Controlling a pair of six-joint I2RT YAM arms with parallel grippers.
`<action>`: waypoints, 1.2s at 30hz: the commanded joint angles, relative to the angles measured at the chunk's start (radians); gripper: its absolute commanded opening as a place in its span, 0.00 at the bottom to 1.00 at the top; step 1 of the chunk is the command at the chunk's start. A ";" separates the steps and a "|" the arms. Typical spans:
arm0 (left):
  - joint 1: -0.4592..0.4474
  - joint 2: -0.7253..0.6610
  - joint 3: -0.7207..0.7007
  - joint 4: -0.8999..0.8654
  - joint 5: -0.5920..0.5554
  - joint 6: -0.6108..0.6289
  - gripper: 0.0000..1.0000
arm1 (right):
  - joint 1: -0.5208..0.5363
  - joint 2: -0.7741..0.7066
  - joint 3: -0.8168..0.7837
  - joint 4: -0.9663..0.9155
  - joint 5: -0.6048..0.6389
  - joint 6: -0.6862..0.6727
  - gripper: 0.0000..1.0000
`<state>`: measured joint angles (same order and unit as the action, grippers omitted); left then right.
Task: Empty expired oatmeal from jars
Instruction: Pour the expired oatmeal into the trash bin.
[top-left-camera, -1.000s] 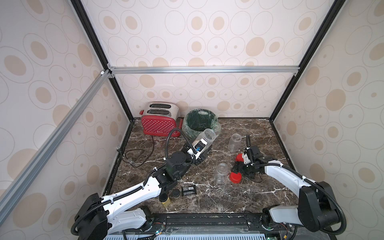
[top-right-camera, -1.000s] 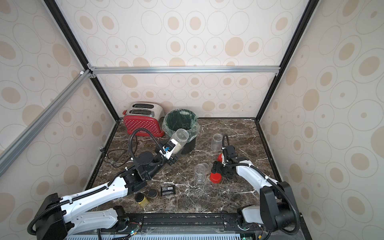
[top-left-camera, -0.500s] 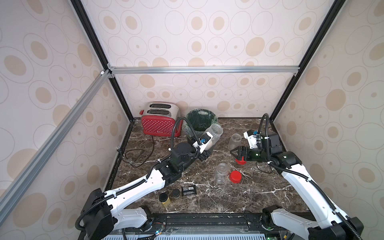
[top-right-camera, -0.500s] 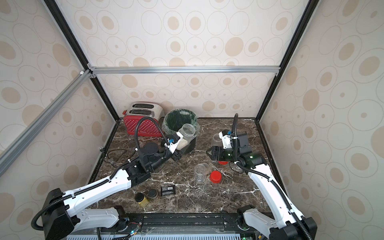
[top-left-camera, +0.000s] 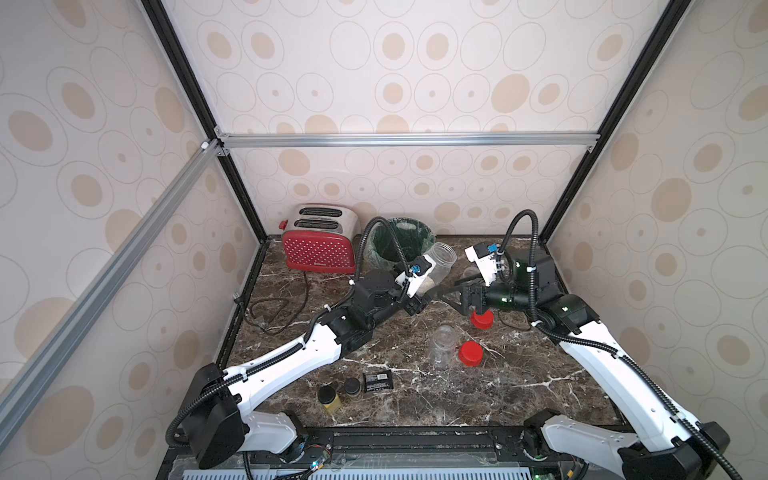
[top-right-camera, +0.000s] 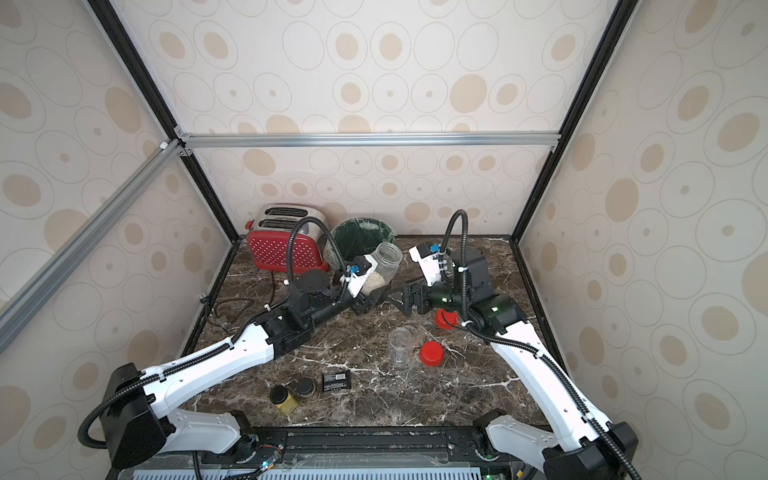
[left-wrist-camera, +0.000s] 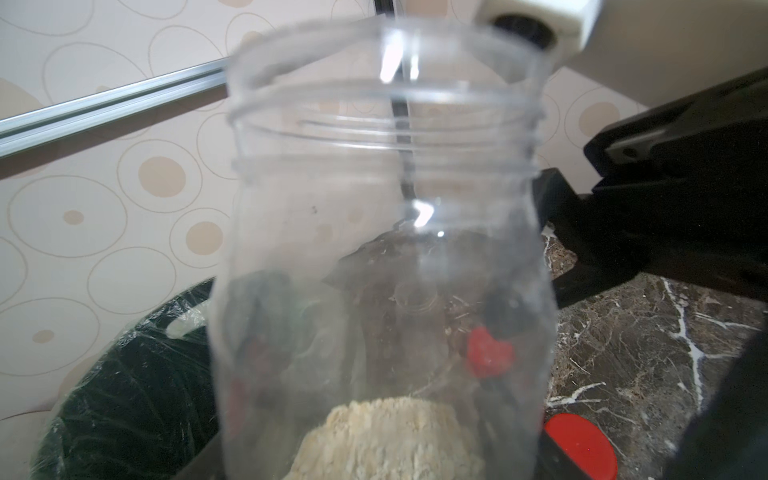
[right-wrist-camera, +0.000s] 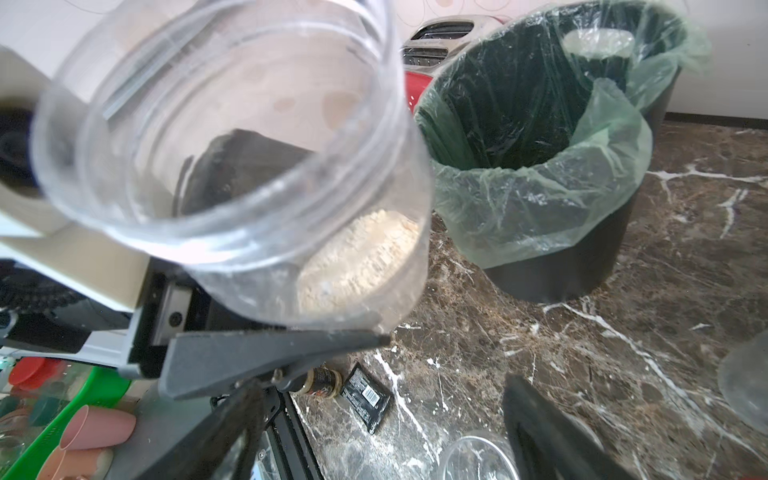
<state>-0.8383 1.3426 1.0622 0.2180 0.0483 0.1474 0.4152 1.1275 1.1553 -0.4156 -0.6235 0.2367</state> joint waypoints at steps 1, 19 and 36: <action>0.011 0.017 0.065 0.003 0.045 -0.011 0.52 | 0.017 0.027 0.042 0.065 -0.059 -0.016 0.92; 0.014 0.019 0.082 -0.022 0.130 0.040 0.51 | 0.033 0.152 0.114 0.216 -0.082 0.075 0.96; 0.013 -0.041 0.040 0.021 0.091 0.062 0.89 | 0.038 0.255 0.172 0.290 -0.106 0.237 0.50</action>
<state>-0.8001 1.3441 1.0988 0.1474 0.0887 0.1585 0.4488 1.3708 1.2953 -0.1562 -0.7345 0.3790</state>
